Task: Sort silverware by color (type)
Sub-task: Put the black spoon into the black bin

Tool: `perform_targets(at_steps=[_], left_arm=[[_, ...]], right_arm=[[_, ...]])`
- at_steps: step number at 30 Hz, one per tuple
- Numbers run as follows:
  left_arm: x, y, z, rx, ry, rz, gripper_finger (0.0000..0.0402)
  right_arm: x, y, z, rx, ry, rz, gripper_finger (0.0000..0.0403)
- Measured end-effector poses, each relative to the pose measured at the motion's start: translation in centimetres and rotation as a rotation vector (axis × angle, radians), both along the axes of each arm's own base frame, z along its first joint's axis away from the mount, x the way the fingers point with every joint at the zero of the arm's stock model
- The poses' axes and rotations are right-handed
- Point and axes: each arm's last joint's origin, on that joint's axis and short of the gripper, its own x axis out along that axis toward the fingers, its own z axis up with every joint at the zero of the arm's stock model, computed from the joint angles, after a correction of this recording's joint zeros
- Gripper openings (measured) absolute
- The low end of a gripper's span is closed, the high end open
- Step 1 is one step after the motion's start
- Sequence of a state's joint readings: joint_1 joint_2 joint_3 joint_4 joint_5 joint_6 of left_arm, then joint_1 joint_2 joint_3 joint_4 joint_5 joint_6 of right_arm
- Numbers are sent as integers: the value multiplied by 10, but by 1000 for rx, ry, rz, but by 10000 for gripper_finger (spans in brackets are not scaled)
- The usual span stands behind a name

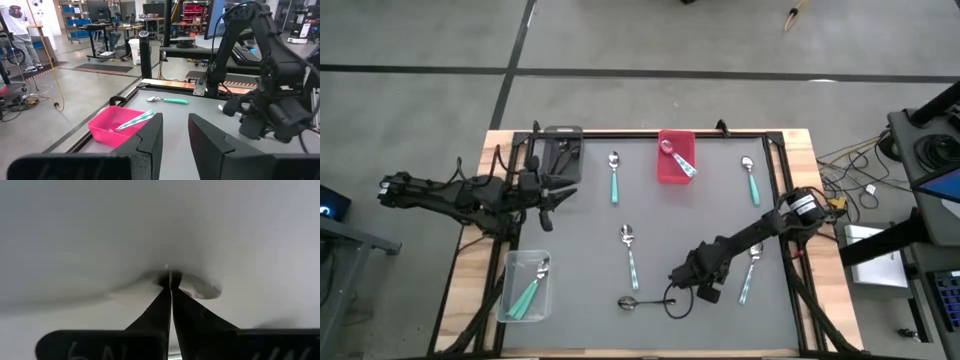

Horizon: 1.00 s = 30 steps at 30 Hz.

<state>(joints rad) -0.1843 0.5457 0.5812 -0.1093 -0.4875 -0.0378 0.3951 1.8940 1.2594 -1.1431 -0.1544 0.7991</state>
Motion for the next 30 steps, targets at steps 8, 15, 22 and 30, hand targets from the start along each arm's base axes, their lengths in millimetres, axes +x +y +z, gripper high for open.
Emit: perform_targets(at_steps=[8, 15, 22, 30], left_arm=[[0, 0, 0, -1, -4, 0, 75], [0, 0, 0, 2, -3, 0, 75], [0, 0, 0, 2, -3, 0, 75], [0, 0, 0, 3, -3, 0, 75]], right_arm=[[2, -26, 0, -220, -22, 84, 9], [18, -41, 14, -374, -87, 286, 9], [32, -58, 37, -361, -71, 232, 9], [45, -58, 51, -120, -111, -92, 9]])
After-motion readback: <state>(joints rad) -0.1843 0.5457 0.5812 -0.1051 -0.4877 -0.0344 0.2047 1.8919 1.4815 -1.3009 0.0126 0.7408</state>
